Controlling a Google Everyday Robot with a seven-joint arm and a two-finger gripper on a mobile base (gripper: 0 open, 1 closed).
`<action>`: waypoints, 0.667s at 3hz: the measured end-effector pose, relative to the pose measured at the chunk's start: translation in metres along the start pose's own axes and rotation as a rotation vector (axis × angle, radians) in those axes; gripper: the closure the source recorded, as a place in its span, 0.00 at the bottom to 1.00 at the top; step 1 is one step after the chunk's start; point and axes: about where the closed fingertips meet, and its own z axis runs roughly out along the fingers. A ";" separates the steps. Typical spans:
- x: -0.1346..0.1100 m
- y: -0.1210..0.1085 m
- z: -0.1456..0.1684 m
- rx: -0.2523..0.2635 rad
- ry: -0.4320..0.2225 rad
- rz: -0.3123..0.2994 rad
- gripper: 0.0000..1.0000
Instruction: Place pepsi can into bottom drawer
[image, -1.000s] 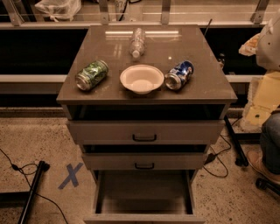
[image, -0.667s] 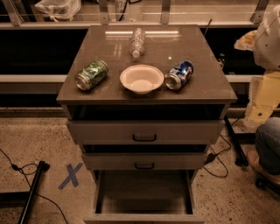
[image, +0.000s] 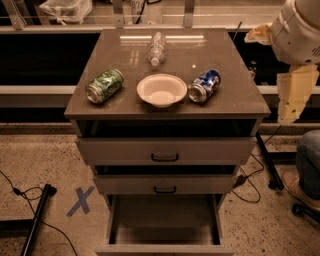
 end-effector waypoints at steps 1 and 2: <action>-0.002 -0.003 -0.001 0.012 0.033 -0.035 0.00; 0.001 -0.029 0.007 0.009 0.104 -0.187 0.00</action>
Offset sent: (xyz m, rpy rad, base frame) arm 0.0751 0.0037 0.0070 -0.4011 -0.0677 0.4394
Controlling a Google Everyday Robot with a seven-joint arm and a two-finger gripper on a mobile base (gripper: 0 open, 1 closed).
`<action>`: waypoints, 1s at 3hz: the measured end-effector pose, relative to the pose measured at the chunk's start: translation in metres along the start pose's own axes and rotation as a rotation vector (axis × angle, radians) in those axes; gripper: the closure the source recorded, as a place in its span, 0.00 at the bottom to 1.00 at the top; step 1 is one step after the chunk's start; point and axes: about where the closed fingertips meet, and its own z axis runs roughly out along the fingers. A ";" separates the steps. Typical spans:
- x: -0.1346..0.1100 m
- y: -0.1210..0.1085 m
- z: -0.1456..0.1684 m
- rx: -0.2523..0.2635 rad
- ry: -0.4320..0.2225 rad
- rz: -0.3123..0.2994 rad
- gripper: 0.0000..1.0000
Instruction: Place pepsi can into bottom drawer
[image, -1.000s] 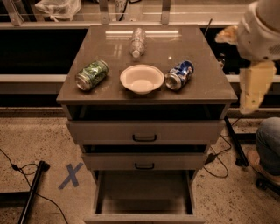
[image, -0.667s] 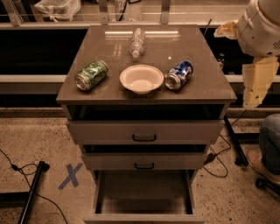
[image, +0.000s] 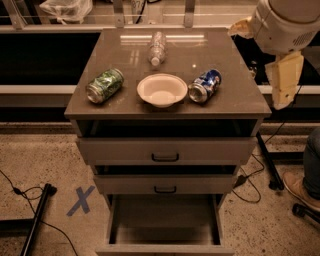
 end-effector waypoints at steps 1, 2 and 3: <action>0.012 -0.033 0.021 -0.023 0.027 -0.188 0.00; 0.024 -0.061 0.059 -0.059 0.002 -0.344 0.00; 0.031 -0.071 0.103 -0.099 -0.045 -0.455 0.00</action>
Offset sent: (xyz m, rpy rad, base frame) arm 0.1307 -0.0114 -0.0573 -0.2374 0.1422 0.5352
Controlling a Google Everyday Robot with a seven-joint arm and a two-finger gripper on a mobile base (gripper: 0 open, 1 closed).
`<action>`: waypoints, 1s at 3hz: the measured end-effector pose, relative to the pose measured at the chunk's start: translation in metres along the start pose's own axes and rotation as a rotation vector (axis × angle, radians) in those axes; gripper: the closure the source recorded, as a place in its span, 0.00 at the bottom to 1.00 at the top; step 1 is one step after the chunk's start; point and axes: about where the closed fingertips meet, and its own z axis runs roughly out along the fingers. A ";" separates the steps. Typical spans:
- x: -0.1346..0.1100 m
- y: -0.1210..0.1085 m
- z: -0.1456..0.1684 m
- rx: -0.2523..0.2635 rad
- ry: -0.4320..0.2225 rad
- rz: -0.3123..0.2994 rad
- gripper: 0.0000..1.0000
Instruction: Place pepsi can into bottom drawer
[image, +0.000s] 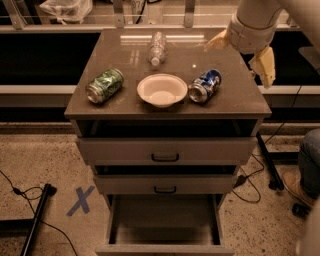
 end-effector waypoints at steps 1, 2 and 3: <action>0.000 -0.005 0.036 -0.012 -0.058 -0.059 0.00; -0.004 -0.010 0.063 -0.016 -0.096 -0.089 0.00; -0.010 -0.020 0.079 -0.006 -0.121 -0.113 0.06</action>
Offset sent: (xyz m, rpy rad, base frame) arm 0.0264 0.0098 -0.0857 0.0396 0.1335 0.1384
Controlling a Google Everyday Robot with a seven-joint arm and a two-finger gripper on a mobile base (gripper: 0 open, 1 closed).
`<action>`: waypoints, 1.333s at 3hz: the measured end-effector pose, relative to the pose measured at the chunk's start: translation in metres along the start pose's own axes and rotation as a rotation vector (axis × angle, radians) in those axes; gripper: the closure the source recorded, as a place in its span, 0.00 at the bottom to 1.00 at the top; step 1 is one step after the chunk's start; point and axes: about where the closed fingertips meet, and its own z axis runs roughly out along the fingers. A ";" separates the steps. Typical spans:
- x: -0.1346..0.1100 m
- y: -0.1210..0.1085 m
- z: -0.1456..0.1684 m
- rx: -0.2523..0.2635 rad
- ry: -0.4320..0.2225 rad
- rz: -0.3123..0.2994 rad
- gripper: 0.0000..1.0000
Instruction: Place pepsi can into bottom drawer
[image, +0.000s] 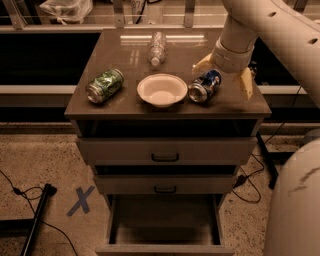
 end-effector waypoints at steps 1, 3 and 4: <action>-0.005 -0.008 0.014 0.002 -0.018 -0.014 0.23; -0.007 -0.018 0.024 0.022 -0.046 -0.014 0.70; -0.007 -0.021 0.005 0.078 -0.055 0.002 0.93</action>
Offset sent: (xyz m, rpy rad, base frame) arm 0.0083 0.0199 -0.0250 0.0295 0.0367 0.0237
